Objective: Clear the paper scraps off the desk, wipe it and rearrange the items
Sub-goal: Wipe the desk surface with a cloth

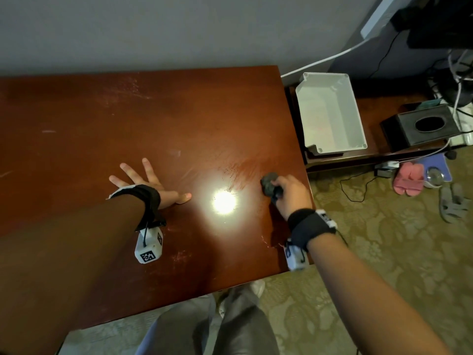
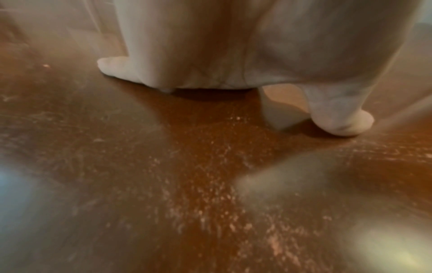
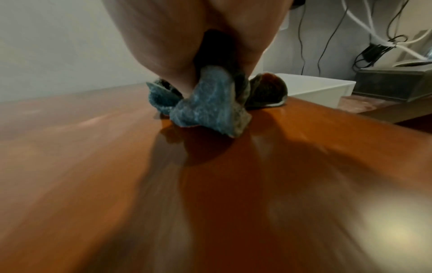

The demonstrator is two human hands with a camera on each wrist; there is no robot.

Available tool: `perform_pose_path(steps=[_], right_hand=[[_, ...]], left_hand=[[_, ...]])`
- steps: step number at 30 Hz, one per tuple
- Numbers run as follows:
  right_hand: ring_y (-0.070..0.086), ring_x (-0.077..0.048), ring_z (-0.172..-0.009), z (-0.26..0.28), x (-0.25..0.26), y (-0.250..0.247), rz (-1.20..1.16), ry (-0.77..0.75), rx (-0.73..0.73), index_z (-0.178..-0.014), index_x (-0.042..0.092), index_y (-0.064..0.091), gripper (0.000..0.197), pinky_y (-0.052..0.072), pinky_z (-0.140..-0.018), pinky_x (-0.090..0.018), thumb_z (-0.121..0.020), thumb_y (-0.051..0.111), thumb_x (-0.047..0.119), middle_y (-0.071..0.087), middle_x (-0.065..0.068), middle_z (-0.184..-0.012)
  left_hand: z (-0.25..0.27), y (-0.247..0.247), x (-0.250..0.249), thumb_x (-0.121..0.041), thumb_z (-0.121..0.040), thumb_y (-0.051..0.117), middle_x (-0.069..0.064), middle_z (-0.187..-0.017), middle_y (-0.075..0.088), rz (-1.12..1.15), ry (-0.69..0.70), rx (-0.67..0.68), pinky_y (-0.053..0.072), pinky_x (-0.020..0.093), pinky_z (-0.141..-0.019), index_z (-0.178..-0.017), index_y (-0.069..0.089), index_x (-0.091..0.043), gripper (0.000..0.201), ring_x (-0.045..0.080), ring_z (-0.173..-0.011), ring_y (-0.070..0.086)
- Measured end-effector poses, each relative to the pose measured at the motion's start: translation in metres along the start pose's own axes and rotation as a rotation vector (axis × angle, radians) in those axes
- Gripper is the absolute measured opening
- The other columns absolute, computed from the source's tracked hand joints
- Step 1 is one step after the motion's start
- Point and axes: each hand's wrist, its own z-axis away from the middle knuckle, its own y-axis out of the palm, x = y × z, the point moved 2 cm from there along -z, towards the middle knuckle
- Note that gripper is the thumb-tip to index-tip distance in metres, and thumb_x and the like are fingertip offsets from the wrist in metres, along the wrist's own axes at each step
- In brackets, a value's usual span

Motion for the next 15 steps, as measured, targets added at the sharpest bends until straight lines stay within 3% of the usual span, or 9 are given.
perform_pose_path(steps=[3,6,10,15], right_hand=[[0.061,-0.034,-0.096,-0.043,0.006,-0.011,0.017,0.018,0.001,-0.105,0.016,0.066,0.03,0.049,-0.083,-0.034,-0.079,0.066,0.001,0.059,-0.009,-0.104],[0.06,-0.036,-0.095,-0.048,0.009,-0.01,0.03,-0.004,0.004,-0.103,0.016,0.065,0.029,0.053,-0.082,-0.04,-0.078,0.066,0.002,0.059,-0.01,-0.103],[0.057,-0.028,-0.092,0.004,0.011,0.009,0.044,-0.084,0.033,-0.102,0.019,0.065,0.031,0.049,-0.077,-0.033,-0.077,0.066,0.001,0.056,-0.002,-0.096],[0.052,-0.02,-0.108,0.104,0.012,0.044,0.046,-0.122,0.256,-0.113,0.023,0.063,0.038,0.048,-0.088,-0.032,-0.08,0.066,0.006,0.055,0.002,-0.118]], left_hand=[[-0.004,0.001,0.002,-0.095,-0.055,0.054,0.023,-0.15,-0.041,0.011,-0.004,0.003,0.005,0.073,-0.111,-0.143,-0.04,-0.026,0.146,0.056,-0.139,-0.022],[-0.004,0.001,0.0,-0.094,-0.055,0.056,0.022,-0.15,-0.042,0.009,-0.014,0.001,0.006,0.073,-0.11,-0.143,-0.041,-0.027,0.146,0.055,-0.14,-0.023],[-0.004,0.001,-0.001,-0.093,-0.056,0.058,0.021,-0.149,-0.043,0.01,-0.026,0.002,0.006,0.073,-0.11,-0.143,-0.04,-0.027,0.146,0.054,-0.14,-0.023],[-0.003,-0.001,-0.002,-0.093,-0.055,0.058,0.02,-0.149,-0.044,0.013,-0.035,0.009,0.006,0.073,-0.11,-0.142,-0.041,-0.028,0.147,0.054,-0.14,-0.024]])
